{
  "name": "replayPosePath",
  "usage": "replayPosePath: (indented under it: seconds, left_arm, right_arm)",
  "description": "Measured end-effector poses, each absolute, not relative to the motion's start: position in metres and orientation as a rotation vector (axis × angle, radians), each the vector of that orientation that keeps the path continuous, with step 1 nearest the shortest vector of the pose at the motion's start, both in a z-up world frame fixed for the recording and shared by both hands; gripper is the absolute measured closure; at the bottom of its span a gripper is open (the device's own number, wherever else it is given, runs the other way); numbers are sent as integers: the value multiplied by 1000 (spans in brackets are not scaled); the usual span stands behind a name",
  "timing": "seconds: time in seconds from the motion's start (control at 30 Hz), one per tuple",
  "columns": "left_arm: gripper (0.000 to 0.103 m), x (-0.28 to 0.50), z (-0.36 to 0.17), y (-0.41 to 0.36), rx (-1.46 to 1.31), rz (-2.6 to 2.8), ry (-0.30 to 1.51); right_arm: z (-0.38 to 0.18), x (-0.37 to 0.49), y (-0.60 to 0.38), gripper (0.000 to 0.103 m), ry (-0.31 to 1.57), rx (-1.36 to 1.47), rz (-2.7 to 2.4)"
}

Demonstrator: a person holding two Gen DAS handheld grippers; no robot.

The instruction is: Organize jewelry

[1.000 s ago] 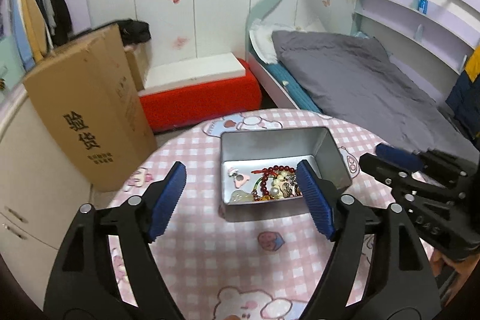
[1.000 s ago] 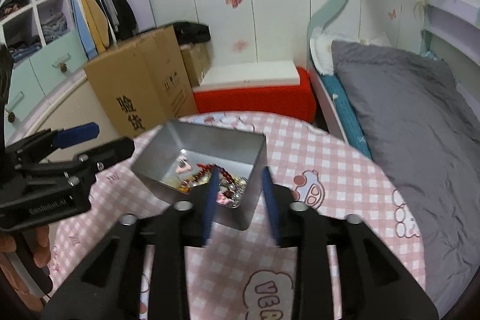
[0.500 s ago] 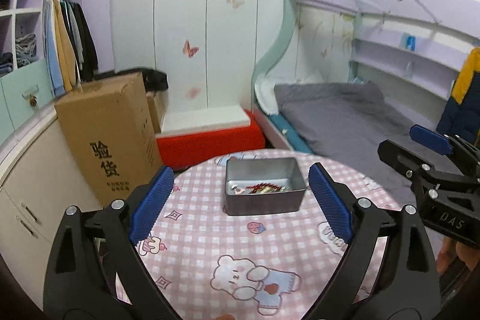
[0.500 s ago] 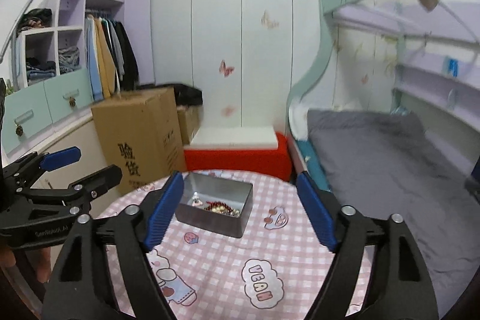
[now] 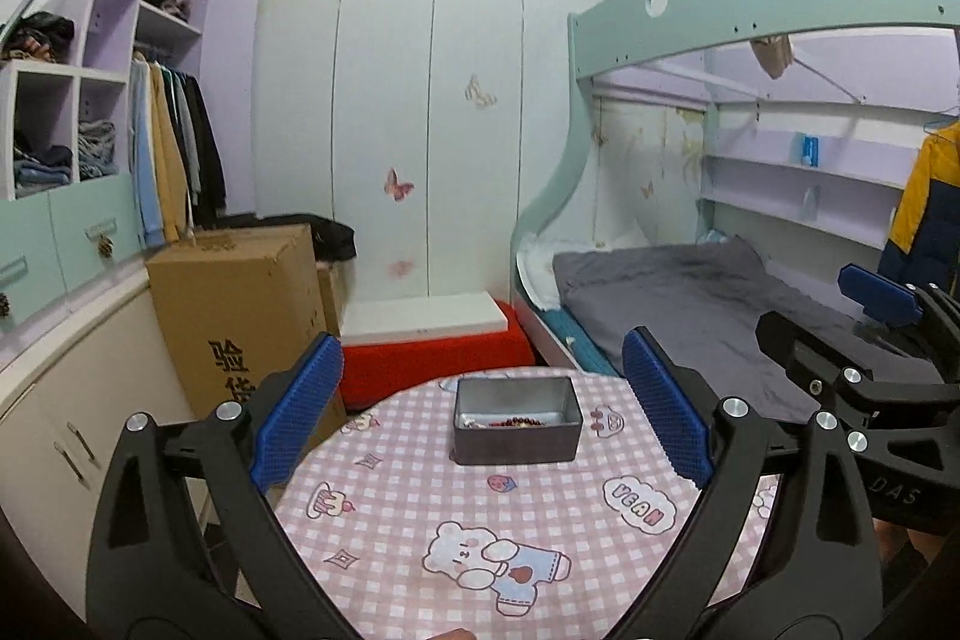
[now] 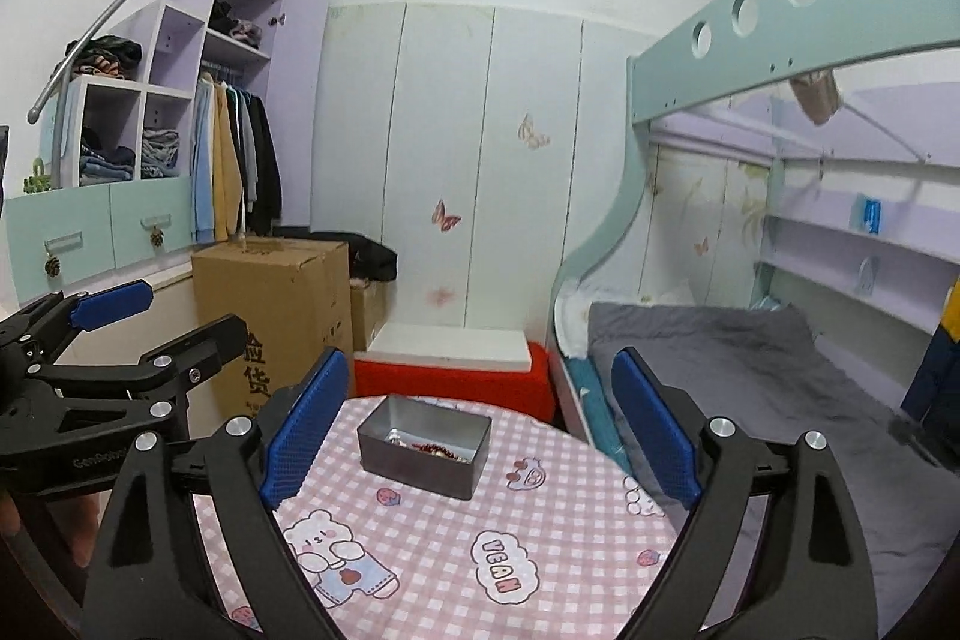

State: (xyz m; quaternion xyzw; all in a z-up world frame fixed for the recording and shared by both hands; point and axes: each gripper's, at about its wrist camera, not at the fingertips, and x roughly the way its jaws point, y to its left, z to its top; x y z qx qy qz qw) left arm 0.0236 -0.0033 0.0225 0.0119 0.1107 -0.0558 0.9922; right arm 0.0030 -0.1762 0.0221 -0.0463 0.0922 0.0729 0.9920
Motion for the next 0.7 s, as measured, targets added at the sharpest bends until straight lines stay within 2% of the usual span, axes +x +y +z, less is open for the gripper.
replayPosePath:
  seconds: [0.27, 0.7]
  left_arm:
    - [10, -4, 31, -10, 57, -53, 132]
    - [10, -19, 38, -9, 52, -44, 88]
  right_arm:
    - [28, -17, -181, 14, 133, -90, 132]
    - [31, -31, -182, 9, 102, -101, 119]
